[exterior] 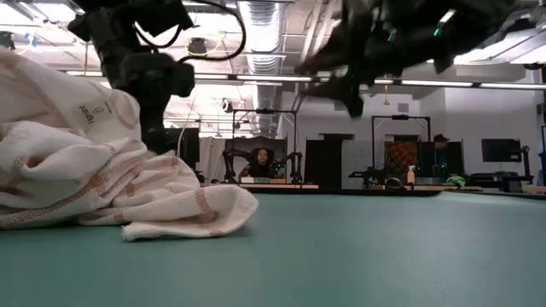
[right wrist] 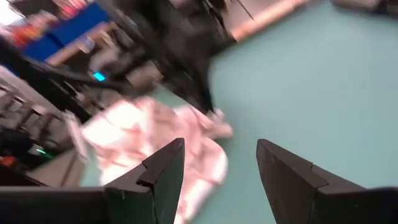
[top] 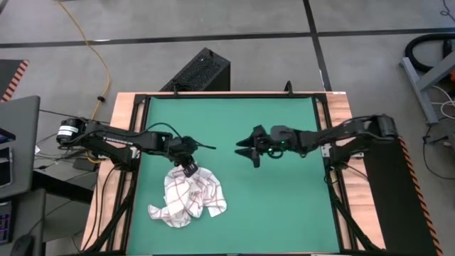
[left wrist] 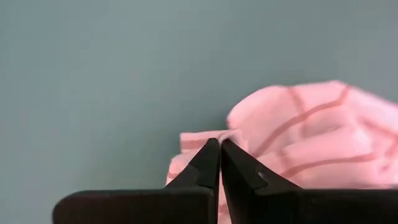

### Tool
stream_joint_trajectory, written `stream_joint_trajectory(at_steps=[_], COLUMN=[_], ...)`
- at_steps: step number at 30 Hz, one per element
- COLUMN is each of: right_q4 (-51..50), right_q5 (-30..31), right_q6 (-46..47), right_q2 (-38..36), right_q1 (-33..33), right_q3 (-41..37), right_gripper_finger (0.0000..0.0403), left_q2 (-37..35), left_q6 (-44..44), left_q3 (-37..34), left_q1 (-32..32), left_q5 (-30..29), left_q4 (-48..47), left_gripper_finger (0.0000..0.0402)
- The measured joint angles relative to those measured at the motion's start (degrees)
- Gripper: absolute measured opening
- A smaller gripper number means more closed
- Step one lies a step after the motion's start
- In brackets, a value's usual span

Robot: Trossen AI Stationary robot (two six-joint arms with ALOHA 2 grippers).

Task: Roll towel
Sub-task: Roll the white towel

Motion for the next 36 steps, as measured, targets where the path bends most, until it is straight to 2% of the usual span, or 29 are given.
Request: stream_joint_trajectory(at_steps=[5,10,12,16,22,27,32,34,36], right_q4=[0.6,1.1,1.2,1.2,1.7,1.9,-0.9,-2.4,-3.0], right_q5=[-1.2,-8.2,-10.5,-12.0,-12.1,-12.1,-12.4,-12.4,-12.4], right_q6=[0.1,-0.5,-1.7,-3.8,-6.3,-11.2,-11.2,-11.3,-11.9], right_q2=[10.6,18.3,20.1,21.4,20.2,20.0,20.6,20.6,20.6], right_q1=[-0.2,-0.2,-0.2,-0.2,-0.7,-0.4,-0.1,-0.2,-0.2], right_q3=[4.1,10.3,12.3,14.2,14.3,15.7,16.6,16.6,16.6], right_gripper_finger=[0.0222,0.0222,0.0222,0.0222,0.0222,0.0222,0.0219,0.0209,0.0179], left_q2=[0.0,0.0,0.0,-0.1,-0.1,-0.1,0.0,0.0,0.0], left_q6=[-0.1,-0.9,1.5,8.1,15.5,17.5,20.5,21.7,23.5], left_q3=[0.0,0.4,2.2,7.7,15.5,17.9,21.2,23.8,26.4], left_q1=[0.0,1.0,1.6,2.3,4.0,5.4,7.7,8.6,9.3], left_q5=[1.8,3.5,5.5,7.9,6.2,6.0,5.8,5.8,5.6], left_q4=[7.1,17.2,18.6,14.5,3.9,3.9,2.6,0.0,-2.6], left_gripper_finger=[0.0,0.0,0.0,0.0,0.0,0.0,0.0,0.0,0.0])
